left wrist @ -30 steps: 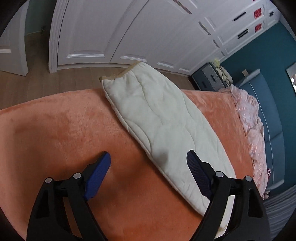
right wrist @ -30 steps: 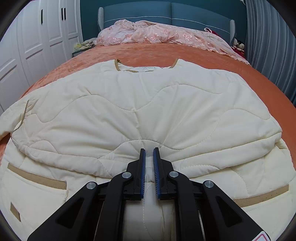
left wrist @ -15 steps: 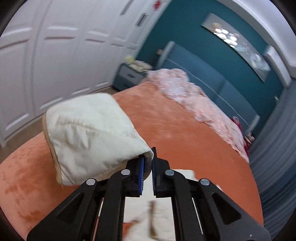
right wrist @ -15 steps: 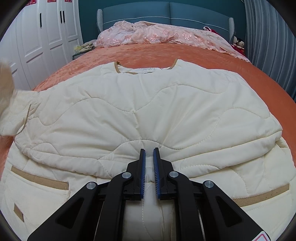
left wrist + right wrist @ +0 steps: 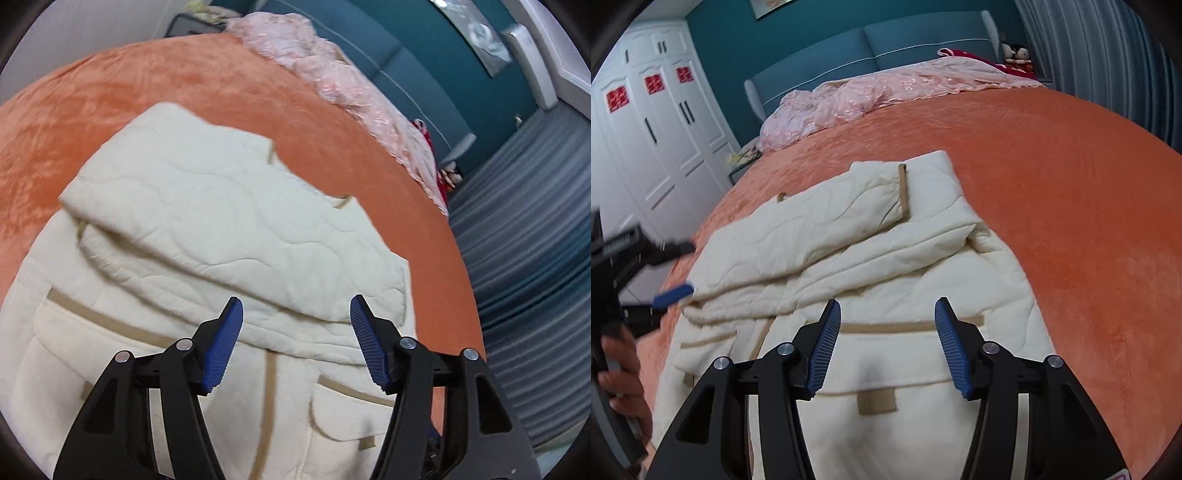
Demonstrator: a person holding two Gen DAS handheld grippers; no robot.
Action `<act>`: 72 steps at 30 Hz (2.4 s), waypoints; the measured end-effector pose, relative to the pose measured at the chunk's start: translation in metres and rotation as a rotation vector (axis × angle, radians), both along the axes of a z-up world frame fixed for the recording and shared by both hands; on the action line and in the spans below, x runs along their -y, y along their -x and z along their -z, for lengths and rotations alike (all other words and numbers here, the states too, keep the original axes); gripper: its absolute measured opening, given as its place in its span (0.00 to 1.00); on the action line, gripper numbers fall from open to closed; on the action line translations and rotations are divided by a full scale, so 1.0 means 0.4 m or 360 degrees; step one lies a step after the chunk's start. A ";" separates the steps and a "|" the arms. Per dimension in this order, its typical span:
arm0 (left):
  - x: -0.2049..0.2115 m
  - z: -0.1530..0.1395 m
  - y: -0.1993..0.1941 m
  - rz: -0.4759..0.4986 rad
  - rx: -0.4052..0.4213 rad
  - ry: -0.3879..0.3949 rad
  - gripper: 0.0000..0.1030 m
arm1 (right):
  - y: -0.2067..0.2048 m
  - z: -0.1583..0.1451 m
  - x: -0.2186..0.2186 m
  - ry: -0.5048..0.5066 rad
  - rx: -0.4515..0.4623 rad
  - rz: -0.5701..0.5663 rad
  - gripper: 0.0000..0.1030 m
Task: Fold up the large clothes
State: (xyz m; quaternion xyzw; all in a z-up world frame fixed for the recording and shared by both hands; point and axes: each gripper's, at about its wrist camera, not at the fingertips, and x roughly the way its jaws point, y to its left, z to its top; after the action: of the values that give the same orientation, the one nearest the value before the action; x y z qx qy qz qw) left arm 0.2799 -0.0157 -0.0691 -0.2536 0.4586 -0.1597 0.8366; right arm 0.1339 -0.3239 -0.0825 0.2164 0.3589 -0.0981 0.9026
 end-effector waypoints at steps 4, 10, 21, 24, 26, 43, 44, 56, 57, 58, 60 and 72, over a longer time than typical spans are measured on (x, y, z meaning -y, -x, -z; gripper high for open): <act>-0.102 0.027 -0.024 -0.0181 -0.0027 -0.0048 0.57 | -0.070 0.000 0.058 -0.0101 0.0029 0.0090 0.54; -0.221 0.064 -0.097 -0.0326 -0.0087 -0.0095 0.57 | -0.194 0.010 0.100 -0.0132 0.0034 0.0164 0.54; -0.337 0.164 -0.115 -0.0523 -0.0276 0.0071 0.56 | -0.301 0.076 0.104 -0.0259 -0.0044 0.0150 0.35; -0.340 0.165 -0.136 -0.0530 -0.0276 0.0055 0.37 | -0.330 0.057 0.082 -0.0249 -0.0053 0.0078 0.12; -0.345 0.149 -0.152 -0.0546 -0.0268 0.0036 0.22 | -0.343 0.005 0.064 -0.0237 0.0024 0.0011 0.07; -0.341 0.188 -0.099 -0.0510 -0.0048 -0.0392 0.08 | -0.212 0.130 0.016 -0.0074 -0.0151 -0.0138 0.05; -0.332 0.189 -0.099 -0.0502 -0.0026 -0.0441 0.08 | -0.210 0.144 0.014 -0.0077 -0.0155 -0.0134 0.05; -0.265 0.122 -0.046 -0.0369 0.0123 -0.0890 0.22 | -0.159 0.077 0.032 -0.0041 -0.0189 0.0027 0.28; -0.273 0.094 -0.027 -0.0349 0.0149 -0.0874 0.22 | -0.144 0.047 0.027 0.0028 -0.0161 0.0067 0.28; -0.278 0.066 -0.011 -0.0331 0.0175 -0.0854 0.22 | -0.135 0.015 0.020 0.0082 -0.0116 0.0075 0.28; -0.272 0.017 0.003 -0.0302 0.0222 -0.0822 0.22 | -0.150 -0.030 0.002 0.0098 -0.0058 0.0026 0.28; -0.012 0.130 -0.089 0.0000 0.0162 -0.0839 0.23 | -0.365 0.120 -0.255 0.0364 -0.0229 -0.0442 0.24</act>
State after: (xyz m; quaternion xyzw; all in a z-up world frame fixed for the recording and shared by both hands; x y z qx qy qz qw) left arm 0.3153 -0.0110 -0.1211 -0.0186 0.4417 -0.0472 0.8957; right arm 0.2798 -0.2217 -0.1304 0.0532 0.4355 -0.0279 0.8982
